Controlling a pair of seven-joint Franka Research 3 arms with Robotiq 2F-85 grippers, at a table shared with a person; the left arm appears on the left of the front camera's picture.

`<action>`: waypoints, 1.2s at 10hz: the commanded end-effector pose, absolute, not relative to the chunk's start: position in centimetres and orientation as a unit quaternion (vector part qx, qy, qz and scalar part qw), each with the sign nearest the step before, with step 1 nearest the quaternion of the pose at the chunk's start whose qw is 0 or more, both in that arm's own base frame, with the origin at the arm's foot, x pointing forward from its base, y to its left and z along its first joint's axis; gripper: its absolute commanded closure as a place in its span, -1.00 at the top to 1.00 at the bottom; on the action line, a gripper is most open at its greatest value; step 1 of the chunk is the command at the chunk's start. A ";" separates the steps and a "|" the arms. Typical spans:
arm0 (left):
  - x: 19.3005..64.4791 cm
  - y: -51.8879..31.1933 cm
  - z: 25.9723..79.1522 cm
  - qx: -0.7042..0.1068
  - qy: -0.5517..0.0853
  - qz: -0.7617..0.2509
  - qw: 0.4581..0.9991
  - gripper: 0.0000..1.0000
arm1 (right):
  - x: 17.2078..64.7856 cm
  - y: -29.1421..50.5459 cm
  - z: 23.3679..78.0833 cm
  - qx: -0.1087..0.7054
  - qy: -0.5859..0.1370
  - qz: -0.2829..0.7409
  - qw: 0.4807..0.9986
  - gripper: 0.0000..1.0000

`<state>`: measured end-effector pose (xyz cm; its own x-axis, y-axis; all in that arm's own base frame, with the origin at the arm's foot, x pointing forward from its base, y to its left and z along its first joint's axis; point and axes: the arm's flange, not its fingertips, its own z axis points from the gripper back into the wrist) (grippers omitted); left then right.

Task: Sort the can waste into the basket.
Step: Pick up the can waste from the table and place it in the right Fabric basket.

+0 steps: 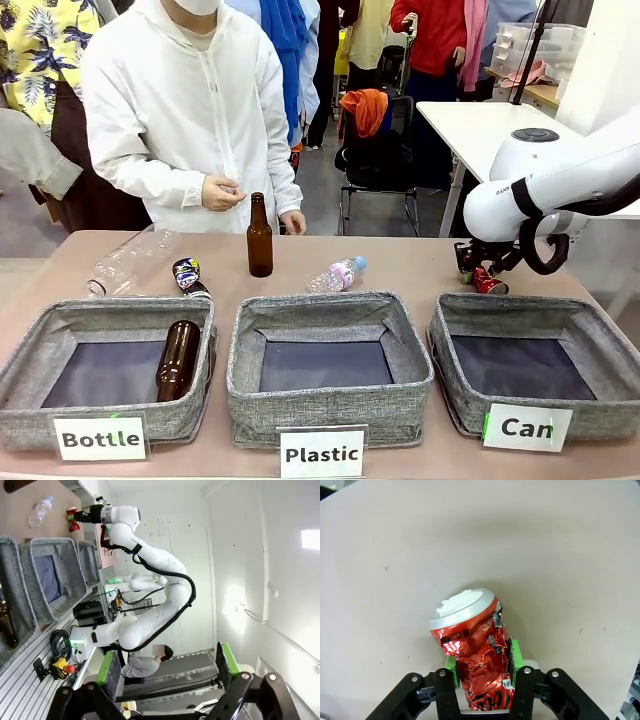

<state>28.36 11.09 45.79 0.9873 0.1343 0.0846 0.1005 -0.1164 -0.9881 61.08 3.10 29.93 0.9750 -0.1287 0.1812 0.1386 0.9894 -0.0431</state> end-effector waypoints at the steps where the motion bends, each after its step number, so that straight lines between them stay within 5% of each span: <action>1: 28.2 11.1 46.0 -0.749 -0.078 0.009 0.658 1.00 | 61.7 3.7 30.2 -0.048 -0.086 -0.081 0.992 -1.00; 5: 28.2 11.1 46.0 -0.749 -0.078 0.009 0.658 1.00 | 61.2 3.3 31.5 -0.033 -0.083 -0.073 0.993 -1.00; 8: 28.2 11.1 46.0 -0.749 -0.078 0.009 0.658 1.00 | 57.8 1.2 38.7 0.008 -0.114 -0.037 0.993 -1.00; 12: 28.2 11.1 46.0 -0.749 -0.078 0.009 0.658 1.00 | 48.6 -0.1 44.2 0.155 -0.118 0.332 0.923 -1.00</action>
